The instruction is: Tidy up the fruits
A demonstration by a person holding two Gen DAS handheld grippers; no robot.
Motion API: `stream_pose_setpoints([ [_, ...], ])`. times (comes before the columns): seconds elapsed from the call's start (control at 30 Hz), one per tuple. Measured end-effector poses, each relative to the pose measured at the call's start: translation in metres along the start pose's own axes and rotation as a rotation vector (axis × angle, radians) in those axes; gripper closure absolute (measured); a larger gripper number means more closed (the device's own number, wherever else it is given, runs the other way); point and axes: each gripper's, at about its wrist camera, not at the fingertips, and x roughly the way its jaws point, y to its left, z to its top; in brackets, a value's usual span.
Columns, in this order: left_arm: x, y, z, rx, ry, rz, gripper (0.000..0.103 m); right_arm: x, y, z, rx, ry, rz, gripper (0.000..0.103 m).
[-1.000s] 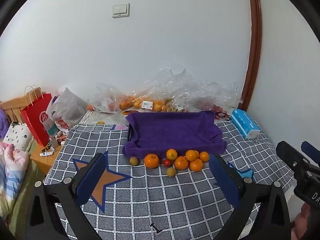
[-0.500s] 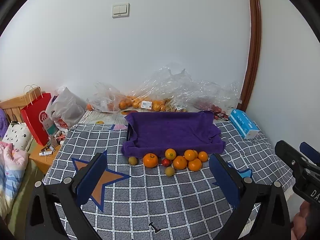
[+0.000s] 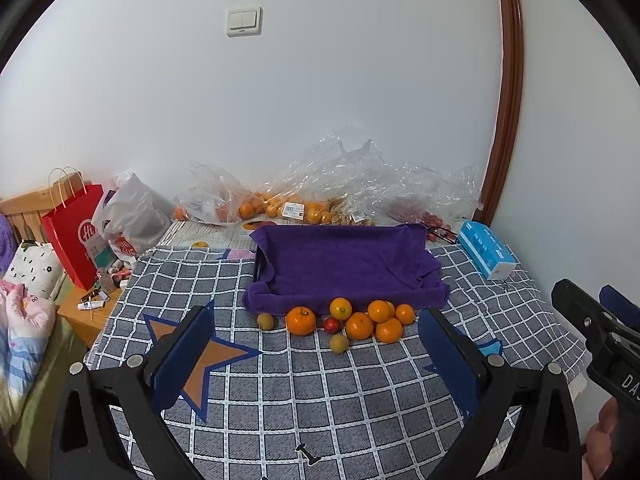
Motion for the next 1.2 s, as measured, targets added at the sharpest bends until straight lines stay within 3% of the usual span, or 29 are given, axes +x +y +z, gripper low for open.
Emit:
stream_pose_setpoints([
  [1.2,0.0,0.0012,-0.0038,-0.006,0.006,0.0,0.0,0.0005,0.004,-0.0027,-0.009,-0.012,-0.022,0.0],
])
